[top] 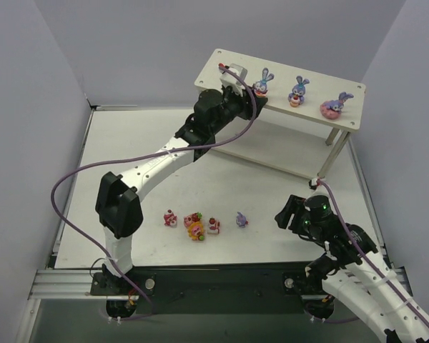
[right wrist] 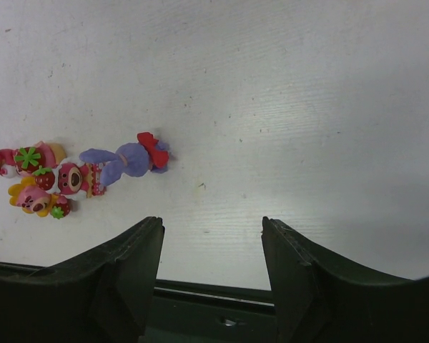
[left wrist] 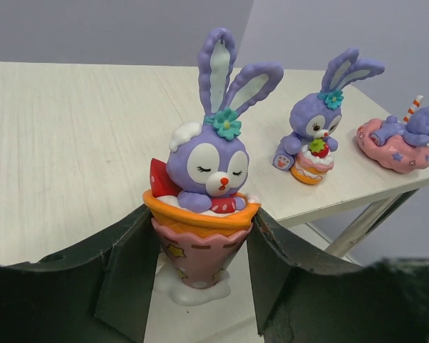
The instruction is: Place and organize the plastic toys onto the shelf
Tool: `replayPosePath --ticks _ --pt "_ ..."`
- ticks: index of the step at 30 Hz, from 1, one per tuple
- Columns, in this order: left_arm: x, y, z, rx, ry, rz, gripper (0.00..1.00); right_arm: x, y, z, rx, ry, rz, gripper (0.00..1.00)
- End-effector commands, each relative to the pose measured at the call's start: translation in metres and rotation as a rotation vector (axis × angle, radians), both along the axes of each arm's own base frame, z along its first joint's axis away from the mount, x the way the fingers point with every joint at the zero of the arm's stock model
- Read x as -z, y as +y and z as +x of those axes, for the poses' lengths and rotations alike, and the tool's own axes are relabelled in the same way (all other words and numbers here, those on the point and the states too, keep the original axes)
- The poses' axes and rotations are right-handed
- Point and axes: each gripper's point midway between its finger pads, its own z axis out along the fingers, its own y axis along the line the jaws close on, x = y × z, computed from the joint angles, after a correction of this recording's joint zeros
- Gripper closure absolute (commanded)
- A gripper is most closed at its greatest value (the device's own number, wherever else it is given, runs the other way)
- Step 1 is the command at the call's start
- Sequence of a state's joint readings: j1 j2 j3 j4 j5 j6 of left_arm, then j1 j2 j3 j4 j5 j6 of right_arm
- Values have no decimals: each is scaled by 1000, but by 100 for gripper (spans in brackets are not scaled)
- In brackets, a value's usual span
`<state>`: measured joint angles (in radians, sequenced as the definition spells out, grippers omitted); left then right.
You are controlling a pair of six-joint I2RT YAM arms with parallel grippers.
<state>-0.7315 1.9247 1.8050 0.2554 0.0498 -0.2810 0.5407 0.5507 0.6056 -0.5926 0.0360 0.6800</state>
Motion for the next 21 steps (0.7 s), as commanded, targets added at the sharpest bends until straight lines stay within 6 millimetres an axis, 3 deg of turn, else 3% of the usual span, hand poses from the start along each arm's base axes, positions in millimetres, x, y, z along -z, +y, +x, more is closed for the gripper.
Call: replayPosePath --ticks 1,5,13,21 --pt "-59 1 5 -40 -170 -129 100 1 4 -1 -4 -10 28 42" --pt "-61 8 8 -100 -190 -152 100 4 3 -2 1 -2 27 43" --pt "-94 18 -30 -144 -293 -158 100 12 1 1 19 22 0 43" --pt "-107 25 -29 -163 -333 -217 100 16 2 2 19 24 0 43"
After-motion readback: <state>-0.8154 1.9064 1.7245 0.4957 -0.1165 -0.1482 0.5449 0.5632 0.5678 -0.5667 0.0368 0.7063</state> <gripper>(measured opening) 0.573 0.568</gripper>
